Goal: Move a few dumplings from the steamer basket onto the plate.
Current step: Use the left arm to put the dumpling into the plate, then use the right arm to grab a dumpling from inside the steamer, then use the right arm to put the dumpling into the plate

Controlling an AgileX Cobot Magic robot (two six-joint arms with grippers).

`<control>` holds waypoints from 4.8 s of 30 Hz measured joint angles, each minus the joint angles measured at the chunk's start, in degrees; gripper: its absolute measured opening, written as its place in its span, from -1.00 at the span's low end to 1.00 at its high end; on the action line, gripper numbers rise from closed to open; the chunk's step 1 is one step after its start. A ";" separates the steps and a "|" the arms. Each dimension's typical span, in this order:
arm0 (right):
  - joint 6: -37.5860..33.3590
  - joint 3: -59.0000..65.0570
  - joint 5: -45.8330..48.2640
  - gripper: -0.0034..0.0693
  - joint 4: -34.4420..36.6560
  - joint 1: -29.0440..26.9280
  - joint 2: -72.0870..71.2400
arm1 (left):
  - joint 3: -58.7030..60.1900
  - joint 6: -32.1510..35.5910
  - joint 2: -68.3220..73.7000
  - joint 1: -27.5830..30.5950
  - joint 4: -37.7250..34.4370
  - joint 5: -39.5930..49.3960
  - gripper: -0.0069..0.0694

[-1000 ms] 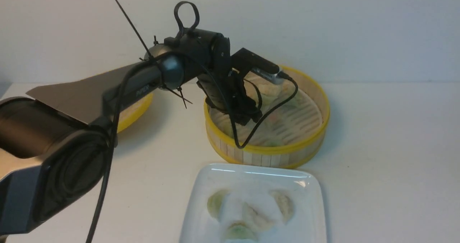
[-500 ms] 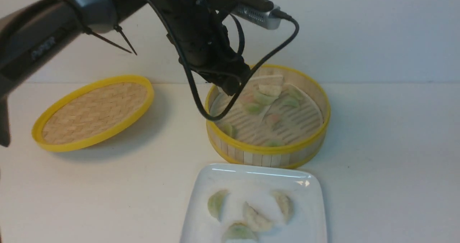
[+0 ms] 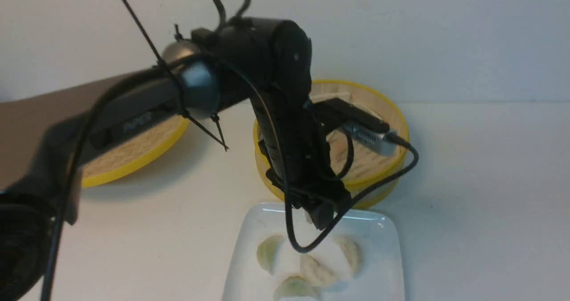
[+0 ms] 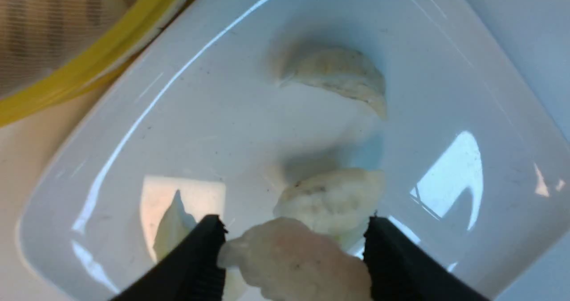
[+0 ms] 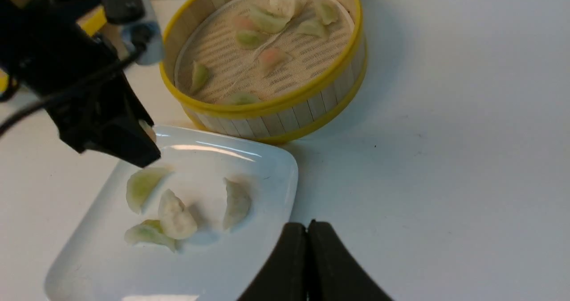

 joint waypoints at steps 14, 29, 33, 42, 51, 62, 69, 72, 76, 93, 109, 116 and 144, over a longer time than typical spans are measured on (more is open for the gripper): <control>-0.80 0.00 0.02 -0.94 0.00 0.00 0.00 | 0.03 -0.72 9.35 -0.16 0.96 -5.21 0.10; -2.93 -0.02 -3.92 -0.94 0.74 0.00 0.65 | -10.50 -12.17 9.14 -0.16 4.16 -0.04 0.21; -4.36 -0.16 -3.98 -0.94 3.33 0.00 4.85 | -11.58 -13.00 5.25 -0.16 8.24 0.22 -0.46; -11.06 -7.55 0.65 -0.94 7.84 0.00 19.90 | -8.82 -14.27 -11.80 -0.10 10.29 1.26 -0.83; -13.71 -24.25 2.32 -0.94 6.71 6.30 39.09 | 10.56 -15.28 -36.53 -0.10 10.29 -1.02 -0.83; -11.71 -41.27 -1.51 -0.66 -3.31 18.63 66.68 | 32.02 -21.82 -55.83 -0.10 10.29 -6.67 -0.83; -11.71 -50.59 -3.23 0.00 -8.78 22.92 80.43 | 34.84 -25.02 -61.05 -0.10 10.56 -4.04 -0.83; -10.59 -54.08 -7.59 0.37 -11.44 24.06 86.19 | 34.91 -27.16 -63.81 -0.10 11.87 -2.17 -0.83; -7.21 -56.86 -11.65 0.60 -12.34 24.18 92.08 | 34.91 -29.71 -66.85 -0.10 13.45 -0.15 -0.83; -2.65 -59.53 -14.55 0.01 -15.20 24.18 98.98 | 34.91 -35.75 -76.77 -0.10 23.08 3.66 -0.83; -2.65 -59.40 8.36 0.01 -12.77 24.18 75.76 | 34.91 -35.79 -76.83 -0.10 26.87 3.62 -0.83; -3.82 -44.35 8.82 0.01 -8.52 27.99 66.09 | 34.91 -35.79 -76.83 -0.10 29.70 -1.18 -0.83; -1.21 -9.34 -20.26 0.55 -7.72 40.63 66.85 | 34.91 -35.57 -76.83 -0.10 29.89 -2.21 -0.83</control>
